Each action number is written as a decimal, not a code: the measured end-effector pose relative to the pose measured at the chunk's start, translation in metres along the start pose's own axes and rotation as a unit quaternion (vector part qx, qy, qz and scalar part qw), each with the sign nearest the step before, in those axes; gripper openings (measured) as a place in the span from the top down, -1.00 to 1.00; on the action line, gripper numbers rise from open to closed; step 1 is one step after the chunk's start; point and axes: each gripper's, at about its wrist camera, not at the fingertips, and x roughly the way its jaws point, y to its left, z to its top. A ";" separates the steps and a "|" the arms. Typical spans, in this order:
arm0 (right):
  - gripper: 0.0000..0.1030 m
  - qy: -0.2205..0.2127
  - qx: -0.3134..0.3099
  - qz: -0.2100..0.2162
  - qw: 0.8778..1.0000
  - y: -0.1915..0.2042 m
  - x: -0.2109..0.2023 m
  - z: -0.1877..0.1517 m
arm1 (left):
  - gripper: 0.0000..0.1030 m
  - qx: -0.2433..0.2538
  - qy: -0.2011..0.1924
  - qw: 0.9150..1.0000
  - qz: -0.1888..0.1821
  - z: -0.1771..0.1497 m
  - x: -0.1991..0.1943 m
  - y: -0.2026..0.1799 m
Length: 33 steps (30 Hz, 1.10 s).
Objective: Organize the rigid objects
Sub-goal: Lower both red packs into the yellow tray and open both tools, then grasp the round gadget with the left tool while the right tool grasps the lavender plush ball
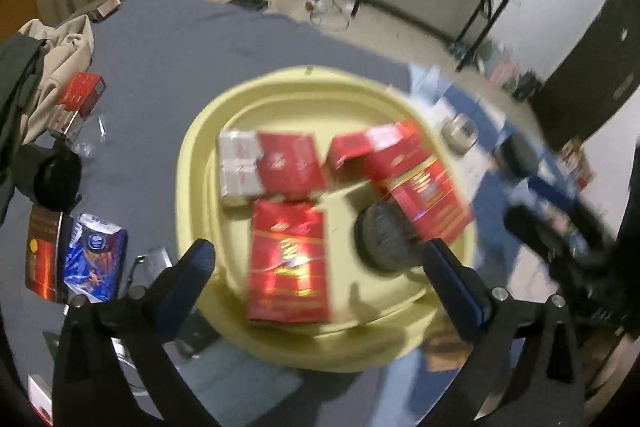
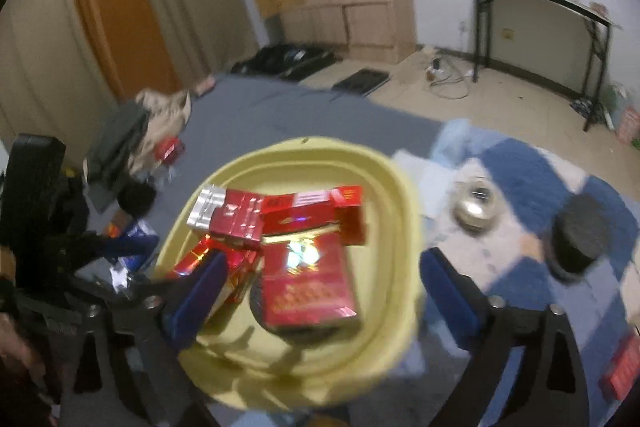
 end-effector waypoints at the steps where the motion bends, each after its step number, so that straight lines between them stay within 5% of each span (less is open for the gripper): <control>1: -0.99 -0.009 0.005 -0.007 1.000 -0.007 -0.013 -0.004 | -1.00 -0.003 -0.002 1.000 -0.001 0.002 -0.002 -0.007; 4: -0.99 -0.024 0.017 -0.027 0.999 -0.034 -0.054 -0.017 | -1.00 0.005 -0.014 1.000 -0.001 0.007 -0.009 -0.035; 8: -0.99 -0.036 0.016 -0.079 0.996 -0.081 -0.118 -0.036 | -1.00 0.077 -0.025 0.997 0.000 0.004 -0.016 -0.085; 12: -0.99 -0.027 -0.019 -0.152 0.988 -0.135 -0.170 -0.051 | -1.00 0.197 -0.043 0.979 0.036 0.000 -0.014 -0.128; 17: -0.99 -0.018 0.012 -0.227 0.974 -0.221 -0.219 -0.076 | -1.00 0.193 -0.024 0.981 0.015 0.017 0.010 -0.145; 21: -0.99 -0.017 0.137 -0.206 0.969 -0.278 -0.222 -0.103 | -1.00 0.232 -0.027 0.972 0.033 0.031 0.037 -0.169; 27: -0.99 0.013 0.183 -0.199 0.963 -0.312 -0.195 -0.115 | -0.95 0.260 0.011 0.965 0.024 0.066 0.099 -0.198; 33: -0.88 0.039 0.199 -0.197 0.959 -0.336 -0.166 -0.105 | -0.57 0.288 0.056 0.955 0.037 0.083 0.151 -0.202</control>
